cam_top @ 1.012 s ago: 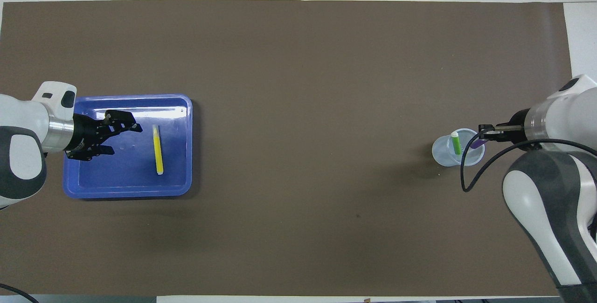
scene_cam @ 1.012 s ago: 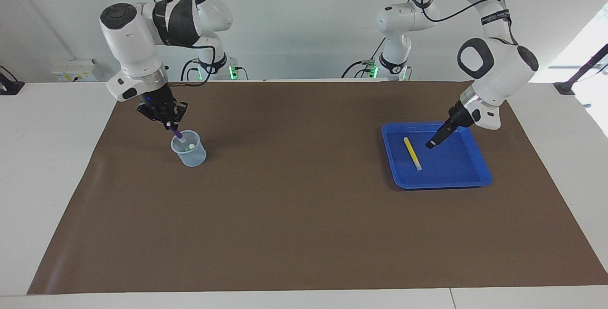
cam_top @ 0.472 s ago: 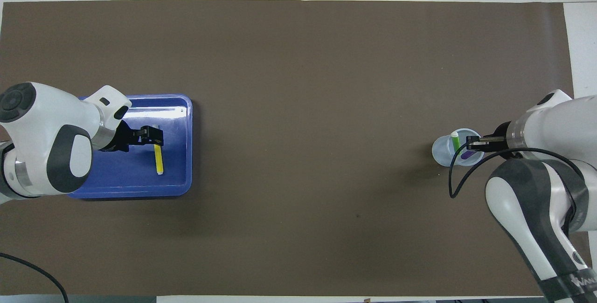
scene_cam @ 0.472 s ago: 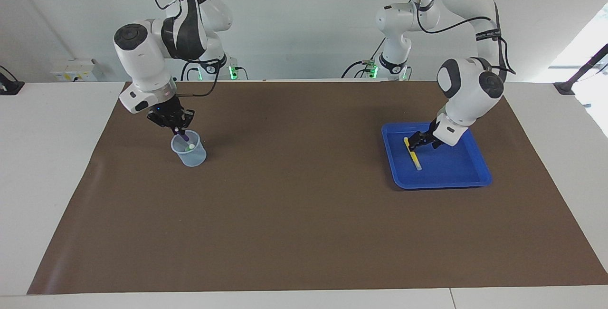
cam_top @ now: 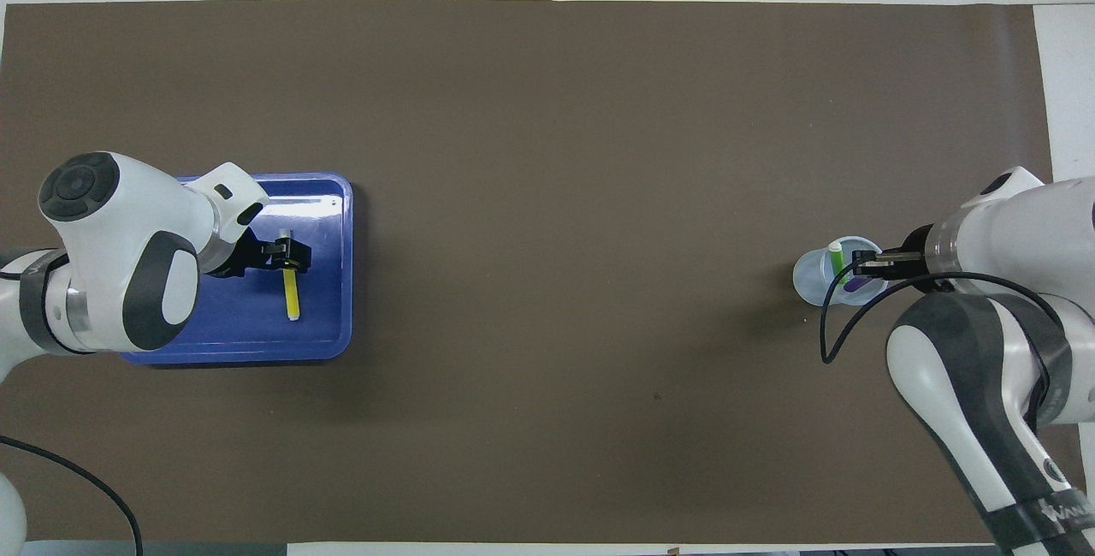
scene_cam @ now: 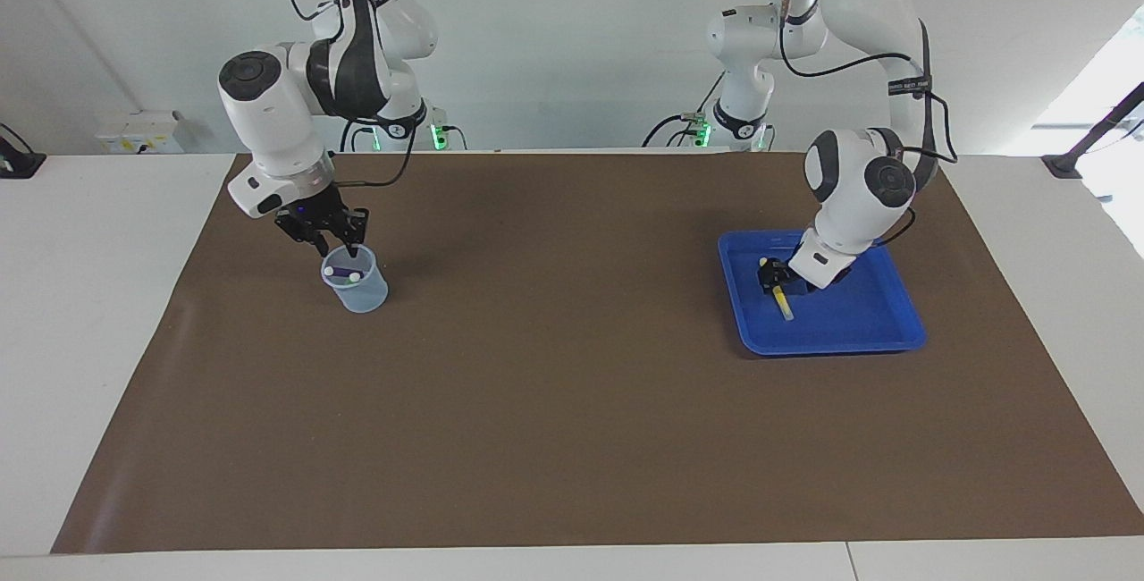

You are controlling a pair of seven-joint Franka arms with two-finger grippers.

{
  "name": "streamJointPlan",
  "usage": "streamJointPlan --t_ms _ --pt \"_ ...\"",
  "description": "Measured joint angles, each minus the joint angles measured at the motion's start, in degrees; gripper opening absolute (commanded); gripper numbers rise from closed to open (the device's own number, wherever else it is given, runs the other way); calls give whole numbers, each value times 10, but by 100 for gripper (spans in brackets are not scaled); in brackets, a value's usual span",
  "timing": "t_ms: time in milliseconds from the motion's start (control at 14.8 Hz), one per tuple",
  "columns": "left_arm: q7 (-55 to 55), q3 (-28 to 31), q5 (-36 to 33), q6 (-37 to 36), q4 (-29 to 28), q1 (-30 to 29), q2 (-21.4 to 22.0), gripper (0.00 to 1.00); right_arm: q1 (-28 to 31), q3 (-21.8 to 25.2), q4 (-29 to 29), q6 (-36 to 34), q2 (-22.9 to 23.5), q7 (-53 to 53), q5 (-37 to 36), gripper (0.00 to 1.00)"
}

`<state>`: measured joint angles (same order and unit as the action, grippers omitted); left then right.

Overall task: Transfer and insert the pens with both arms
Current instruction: 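Insert the purple pen into the cup while the left gripper reaches the yellow pen, then grasp the yellow pen in the tray with the left gripper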

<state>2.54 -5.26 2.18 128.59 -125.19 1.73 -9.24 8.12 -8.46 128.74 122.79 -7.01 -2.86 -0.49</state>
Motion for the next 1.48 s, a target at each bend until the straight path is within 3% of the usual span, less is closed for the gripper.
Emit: streamJointPlan --t_ms 472,945,1215,1484 --pt "-1 -1 -2 15 3 1 -19 79 0 0 -49 -5 2 0 0 100" --pt "-2 0 -2 3 24 1 -23 72 0 0 -198 -168 9 -1 0 100" --pt "-2 -1 -2 -7 38 2 -29 55 -3 0 -319 -269 51 -12 0 100" --pt "-2 -1 -2 -8 39 2 -33 19 -17 -2 -358 -296 72 -22 0 100"
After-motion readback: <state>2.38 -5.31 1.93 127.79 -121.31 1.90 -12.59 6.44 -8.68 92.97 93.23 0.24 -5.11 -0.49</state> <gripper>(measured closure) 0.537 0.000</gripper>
